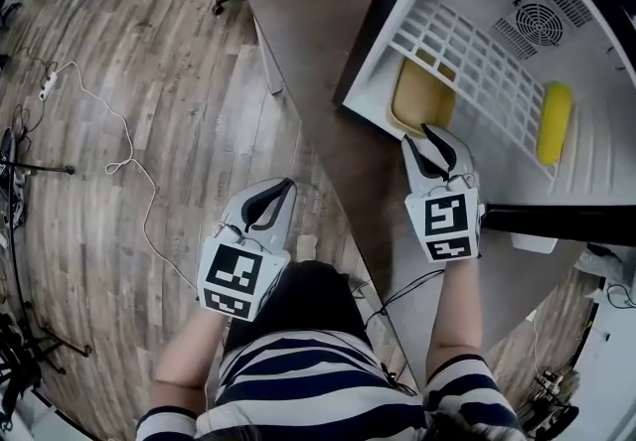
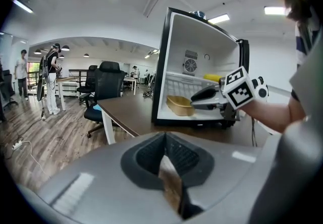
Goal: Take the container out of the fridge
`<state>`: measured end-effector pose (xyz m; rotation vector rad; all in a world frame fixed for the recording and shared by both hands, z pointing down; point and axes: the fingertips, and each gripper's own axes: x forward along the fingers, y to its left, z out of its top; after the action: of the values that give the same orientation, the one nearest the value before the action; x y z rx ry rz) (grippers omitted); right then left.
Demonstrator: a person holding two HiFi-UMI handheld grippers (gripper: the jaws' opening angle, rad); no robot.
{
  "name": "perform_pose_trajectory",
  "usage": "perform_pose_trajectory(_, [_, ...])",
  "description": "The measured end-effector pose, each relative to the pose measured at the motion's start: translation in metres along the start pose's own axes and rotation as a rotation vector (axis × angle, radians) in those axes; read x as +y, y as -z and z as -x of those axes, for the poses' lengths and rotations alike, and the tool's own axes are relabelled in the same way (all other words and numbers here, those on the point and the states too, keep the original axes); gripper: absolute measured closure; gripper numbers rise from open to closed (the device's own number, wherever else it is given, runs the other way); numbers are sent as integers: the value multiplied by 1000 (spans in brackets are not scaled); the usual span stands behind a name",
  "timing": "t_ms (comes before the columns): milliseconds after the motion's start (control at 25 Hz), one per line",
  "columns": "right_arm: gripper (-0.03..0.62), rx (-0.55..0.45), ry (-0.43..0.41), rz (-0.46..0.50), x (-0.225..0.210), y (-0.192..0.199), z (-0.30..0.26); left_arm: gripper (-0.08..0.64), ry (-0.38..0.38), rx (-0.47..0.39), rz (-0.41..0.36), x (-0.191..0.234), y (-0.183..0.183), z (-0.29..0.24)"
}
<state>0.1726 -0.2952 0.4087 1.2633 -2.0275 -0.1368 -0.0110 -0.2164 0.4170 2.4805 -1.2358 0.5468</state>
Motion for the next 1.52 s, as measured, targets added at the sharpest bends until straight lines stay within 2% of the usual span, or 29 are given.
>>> perform_pose_trajectory(240, [471,39,-82,127,3,15,-20,560,5,12,1,2,0,-23])
perform_pose_trajectory(480, [469,50,-140,179,2,25,-30,560,1,21,3,7,1,-44])
perform_pose_trajectory(680, [472,61,-174,242,2,30,-36,560,-9,14,-3,13,-3,-60])
perform_pose_trajectory(800, [483,83,-178,311,3,35,-40,560,-13,10,2,14,-6,-69])
perform_pose_trajectory(1000, [529,96,-176,393,4,37,-42,560,-6,9,3,13,-9,-80])
perform_pose_trajectory(1240, [563,73,-247,408,11,36,-40,560,-14,12,2,13,-12,-87])
perform_pose_trajectory(1520, [571,49,-279,390,13,33,-34,560,-53,-12,-12,14,-23,-84])
